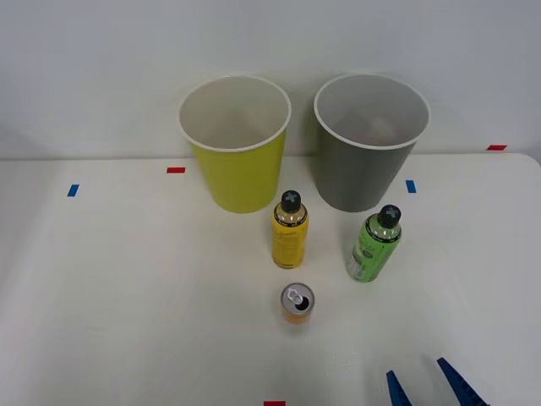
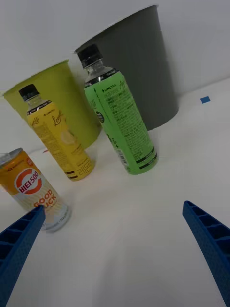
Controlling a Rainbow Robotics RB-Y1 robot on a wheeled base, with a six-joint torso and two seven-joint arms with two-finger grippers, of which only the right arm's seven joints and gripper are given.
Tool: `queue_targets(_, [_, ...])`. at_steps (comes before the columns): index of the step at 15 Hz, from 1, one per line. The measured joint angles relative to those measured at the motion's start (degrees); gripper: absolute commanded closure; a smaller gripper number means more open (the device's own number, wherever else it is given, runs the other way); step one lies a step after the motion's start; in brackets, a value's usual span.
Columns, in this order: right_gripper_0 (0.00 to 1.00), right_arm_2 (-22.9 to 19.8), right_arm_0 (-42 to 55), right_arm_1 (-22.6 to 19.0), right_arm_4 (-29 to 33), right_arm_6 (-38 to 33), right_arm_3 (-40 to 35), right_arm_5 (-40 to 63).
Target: Put cans in the gray bin, plastic bottles in the light green bin
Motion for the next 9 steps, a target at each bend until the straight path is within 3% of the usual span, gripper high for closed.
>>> queue_targets(2, [0.00, 0.7, 0.0, -0.5, -1.2, -0.1, 0.1, -0.1])
queue_targets(5, [0.00, -3.0, -0.2, -0.1, 2.1, -0.4, 0.1, -0.1])
queue_targets(9, [0.00, -3.2, -0.3, -0.4, 2.0, -1.1, 0.1, -0.1])
